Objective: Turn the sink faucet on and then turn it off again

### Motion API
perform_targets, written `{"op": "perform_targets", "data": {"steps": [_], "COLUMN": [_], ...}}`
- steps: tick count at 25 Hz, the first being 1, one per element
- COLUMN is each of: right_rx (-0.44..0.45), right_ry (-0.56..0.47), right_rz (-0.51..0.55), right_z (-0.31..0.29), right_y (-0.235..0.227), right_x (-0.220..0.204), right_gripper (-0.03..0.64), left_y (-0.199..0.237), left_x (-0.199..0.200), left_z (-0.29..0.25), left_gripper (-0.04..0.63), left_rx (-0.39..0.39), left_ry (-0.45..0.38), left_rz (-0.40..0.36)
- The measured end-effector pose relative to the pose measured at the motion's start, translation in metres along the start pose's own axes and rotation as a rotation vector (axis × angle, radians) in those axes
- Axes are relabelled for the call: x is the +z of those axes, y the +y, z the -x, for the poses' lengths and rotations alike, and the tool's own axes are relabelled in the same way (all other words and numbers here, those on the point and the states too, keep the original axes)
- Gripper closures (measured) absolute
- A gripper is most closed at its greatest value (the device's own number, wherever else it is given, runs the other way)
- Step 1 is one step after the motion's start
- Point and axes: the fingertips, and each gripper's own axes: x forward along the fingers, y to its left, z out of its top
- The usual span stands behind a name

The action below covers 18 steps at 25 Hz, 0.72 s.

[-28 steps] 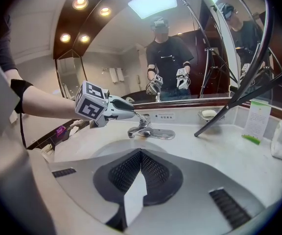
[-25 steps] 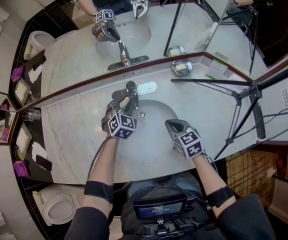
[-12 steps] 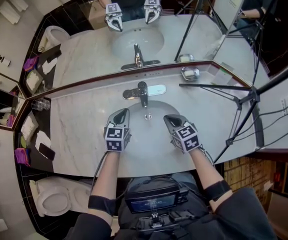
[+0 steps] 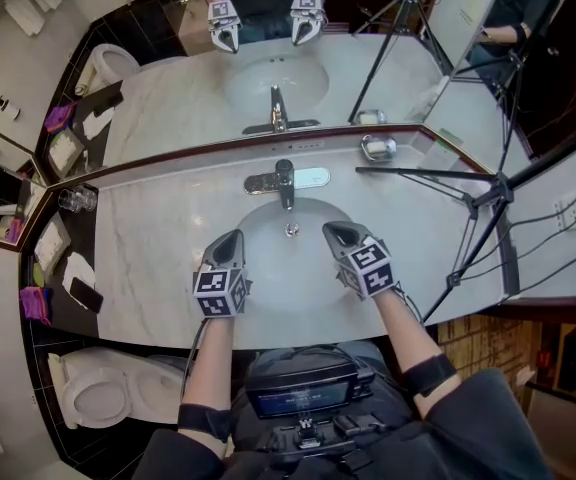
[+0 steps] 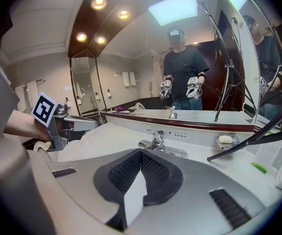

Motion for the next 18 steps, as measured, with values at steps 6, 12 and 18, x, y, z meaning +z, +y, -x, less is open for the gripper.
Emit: {"op": "perform_targets", "data": {"steps": [6,12,18], "right_rx": [0.001,0.001,-0.008], "right_ry": [0.005,0.009,0.026], "right_rz": [-0.002,-0.015,-0.035], "right_z": [-0.002,-0.004,-0.006], "right_y": [0.004,0.003,-0.006], "right_x": [0.001,-0.001,-0.010], "right_gripper": [0.598,0.598,0.598], "left_y": [0.006,0.001,-0.023], "left_x": [-0.002,0.000,0.017], "left_z": [0.002,-0.014,-0.053], "left_gripper": [0.591,0.590,0.518], "left_rx": [0.022,0.003,-0.097], "left_ry": [-0.011,0.007,0.050], "left_rz": [-0.003,-0.093,-0.271]}}
